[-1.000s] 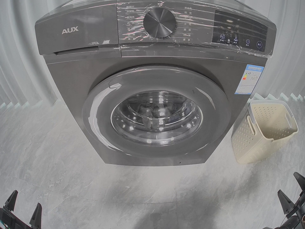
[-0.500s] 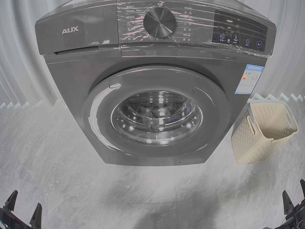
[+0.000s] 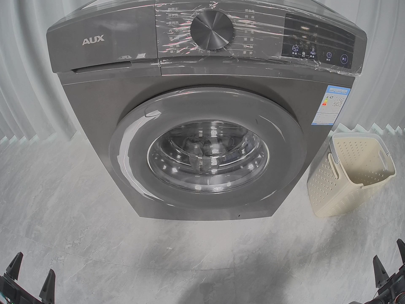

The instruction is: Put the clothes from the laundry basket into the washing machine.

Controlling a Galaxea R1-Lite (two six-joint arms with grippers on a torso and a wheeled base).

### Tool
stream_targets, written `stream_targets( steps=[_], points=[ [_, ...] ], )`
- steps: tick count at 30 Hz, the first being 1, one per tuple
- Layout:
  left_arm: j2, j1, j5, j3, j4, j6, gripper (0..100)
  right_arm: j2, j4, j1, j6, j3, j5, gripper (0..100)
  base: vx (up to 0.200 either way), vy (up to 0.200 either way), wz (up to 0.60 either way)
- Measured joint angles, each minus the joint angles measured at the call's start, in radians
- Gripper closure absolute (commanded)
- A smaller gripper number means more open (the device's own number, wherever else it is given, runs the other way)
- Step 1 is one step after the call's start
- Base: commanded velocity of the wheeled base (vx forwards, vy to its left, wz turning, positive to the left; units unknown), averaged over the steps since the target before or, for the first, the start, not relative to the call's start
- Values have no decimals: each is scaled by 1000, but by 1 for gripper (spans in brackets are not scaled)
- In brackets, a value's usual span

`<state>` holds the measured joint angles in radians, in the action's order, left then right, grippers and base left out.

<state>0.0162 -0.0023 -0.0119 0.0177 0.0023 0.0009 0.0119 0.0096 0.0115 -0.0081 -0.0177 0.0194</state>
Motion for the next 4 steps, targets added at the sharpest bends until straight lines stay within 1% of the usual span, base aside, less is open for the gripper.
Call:
stream_targets(
  steps=[4],
  points=[
    [0,0,0,0,0,0,0,0,1,0,3,0,0,0,0,0,0]
  ],
)
